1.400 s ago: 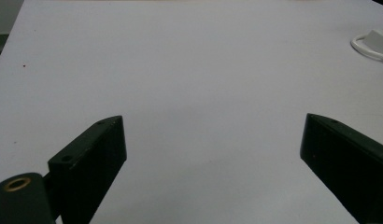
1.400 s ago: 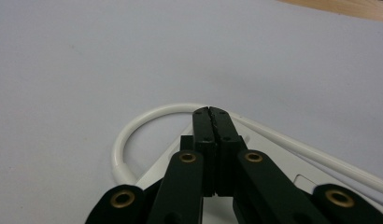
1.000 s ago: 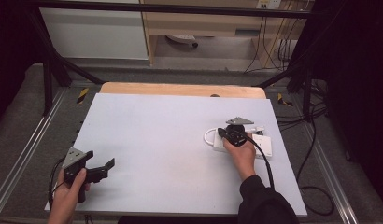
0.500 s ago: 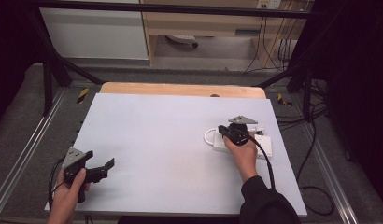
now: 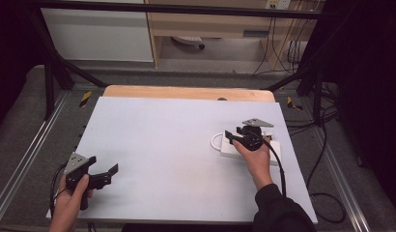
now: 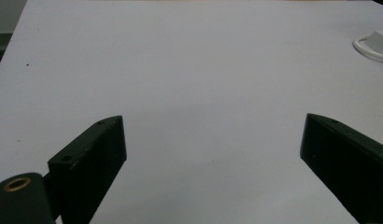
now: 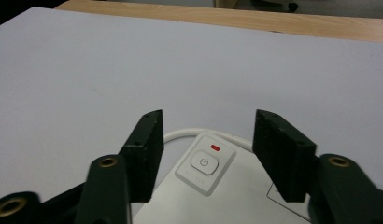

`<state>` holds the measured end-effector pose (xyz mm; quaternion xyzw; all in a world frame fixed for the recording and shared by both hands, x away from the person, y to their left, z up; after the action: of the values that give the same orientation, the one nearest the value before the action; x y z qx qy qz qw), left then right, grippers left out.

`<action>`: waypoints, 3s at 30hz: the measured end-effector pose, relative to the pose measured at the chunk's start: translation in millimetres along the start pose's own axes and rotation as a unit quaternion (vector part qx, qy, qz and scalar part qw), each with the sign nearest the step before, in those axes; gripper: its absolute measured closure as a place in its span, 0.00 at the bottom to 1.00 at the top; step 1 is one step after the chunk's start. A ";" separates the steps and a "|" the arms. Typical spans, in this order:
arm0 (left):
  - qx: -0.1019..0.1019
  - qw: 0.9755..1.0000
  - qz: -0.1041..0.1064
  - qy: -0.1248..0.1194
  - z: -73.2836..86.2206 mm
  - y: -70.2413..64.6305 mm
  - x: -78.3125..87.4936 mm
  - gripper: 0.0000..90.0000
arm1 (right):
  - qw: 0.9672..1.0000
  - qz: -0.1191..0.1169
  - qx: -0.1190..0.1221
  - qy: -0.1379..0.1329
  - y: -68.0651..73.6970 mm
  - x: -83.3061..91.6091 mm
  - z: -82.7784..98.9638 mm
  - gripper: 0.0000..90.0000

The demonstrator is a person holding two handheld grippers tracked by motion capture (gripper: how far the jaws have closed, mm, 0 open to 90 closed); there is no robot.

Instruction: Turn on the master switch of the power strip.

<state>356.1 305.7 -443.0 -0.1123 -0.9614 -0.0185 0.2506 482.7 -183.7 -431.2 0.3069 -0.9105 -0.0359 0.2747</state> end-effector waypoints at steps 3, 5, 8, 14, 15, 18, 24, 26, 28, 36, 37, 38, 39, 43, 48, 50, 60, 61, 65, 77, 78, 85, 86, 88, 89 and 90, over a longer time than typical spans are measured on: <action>0.001 1.000 0.000 0.000 0.2 0.2 0.0 0.08 | 1.000 -0.001 -0.001 0.003 -0.7 2.6 -0.4 0.34; 0.001 1.000 0.000 0.001 0.2 0.1 0.0 0.08 | 1.000 0.002 0.002 0.006 -0.5 4.7 -0.6 0.27; 0.001 1.000 0.000 0.001 0.3 0.0 -0.2 0.08 | 1.000 0.001 -0.003 0.005 -0.5 7.8 -1.1 0.18; 0.001 1.000 -0.001 0.001 0.4 0.3 -0.1 0.08 | 1.000 0.002 -0.015 0.007 -4.3 16.4 3.1 0.08; 0.001 1.000 -0.001 0.001 0.4 0.2 0.0 0.08 | 1.000 0.006 -0.013 0.009 -4.7 18.0 3.7 0.08; 0.002 1.000 -0.002 0.001 0.4 0.4 0.2 0.08 | 1.000 0.009 -0.013 0.000 -6.0 24.5 6.1 0.08; 0.000 1.000 -0.002 0.002 0.5 0.1 0.0 0.08 | 1.000 0.008 -0.013 -0.010 -10.8 37.5 12.2 0.08; 0.000 1.000 -0.002 0.002 0.6 0.2 -0.1 0.08 | 1.000 0.006 -0.013 -0.011 -11.5 42.0 13.3 0.08; 0.001 1.000 -0.002 0.002 0.6 0.3 -0.1 0.07 | 1.000 0.006 -0.013 -0.014 -11.6 46.2 14.3 0.08; -0.001 1.000 -0.001 0.002 0.6 0.3 0.0 0.07 | 1.000 0.006 -0.006 -0.023 -13.3 59.9 17.7 0.08; -0.001 1.000 -0.001 0.003 0.6 0.3 -0.1 0.07 | 1.000 0.005 -0.006 -0.024 -13.5 61.4 18.0 0.08; -0.001 1.000 -0.001 0.003 0.7 0.2 -0.2 0.07 | 1.000 0.005 -0.009 -0.026 -13.4 63.1 18.5 0.08; 0.000 1.000 0.000 0.003 0.8 -0.3 -0.3 0.07 | 1.000 0.004 -0.009 -0.027 -13.7 64.6 19.1 0.08; -0.002 1.000 0.003 0.003 0.7 -1.2 -0.4 0.07 | 1.000 0.004 -0.009 -0.027 -15.2 70.3 22.4 0.06; -0.001 1.000 0.003 0.003 0.8 -1.1 -0.4 0.07 | 0.999 0.003 -0.013 -0.030 -17.6 77.3 27.2 0.05; 0.000 1.000 0.002 0.003 0.7 -1.1 -0.3 0.07 | 0.999 0.003 -0.014 -0.031 -18.6 80.4 29.2 0.05; 0.001 1.000 0.002 0.002 0.7 -1.1 -0.1 0.07 | 0.999 0.008 -0.004 -0.039 -21.5 94.6 38.2 0.04; 0.001 1.000 0.002 0.002 0.6 -1.2 -0.1 0.07 | 0.999 0.011 -0.003 -0.041 -21.1 95.7 39.0 0.04; 0.001 1.000 0.002 0.003 0.7 -1.1 -0.3 0.07 | 0.999 0.014 0.005 -0.047 -20.1 99.8 42.7 0.04; 0.001 1.000 0.002 0.002 0.6 -1.2 0.1 0.07 | 0.998 0.022 0.029 -0.053 -18.1 111.0 56.2 0.05; 0.001 1.000 0.002 0.002 0.5 -1.3 0.1 0.07 | 0.998 0.022 0.032 -0.054 -18.5 111.7 57.5 0.05; 0.001 1.000 0.003 0.001 0.4 -1.3 0.2 0.07 | 0.998 0.019 0.033 -0.051 -16.6 116.2 66.1 0.06; 0.001 1.000 0.003 0.001 0.4 -1.3 0.2 0.07 | 0.998 0.020 0.035 -0.049 -16.8 116.5 67.5 0.06; 0.000 1.000 0.003 0.001 0.4 -1.4 0.2 0.07 | 0.998 0.020 0.037 -0.046 -17.1 117.7 70.2 0.06; -0.001 1.000 0.003 0.001 0.4 -1.4 0.3 0.07 | 0.998 0.020 0.035 -0.046 -17.1 118.0 71.4 0.06; -0.002 1.000 0.002 0.001 0.4 -1.3 0.2 0.07 | 0.998 0.020 0.037 -0.045 -17.6 118.6 72.6 0.06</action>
<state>355.4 304.5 -443.2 -0.1148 -0.9608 -0.0198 0.2518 375.9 -274.1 -440.0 0.2961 -0.9287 -0.0106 0.2229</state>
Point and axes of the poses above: each handheld gripper's, and its own axes: x roughly backward along the jaws, z roughly out of its underside, y roughly to its left, the point moved 3 cm from there along -x, roughly forward along the jaws, and after that the axes turned 10 degrees about -z, right-handed, at the moved point
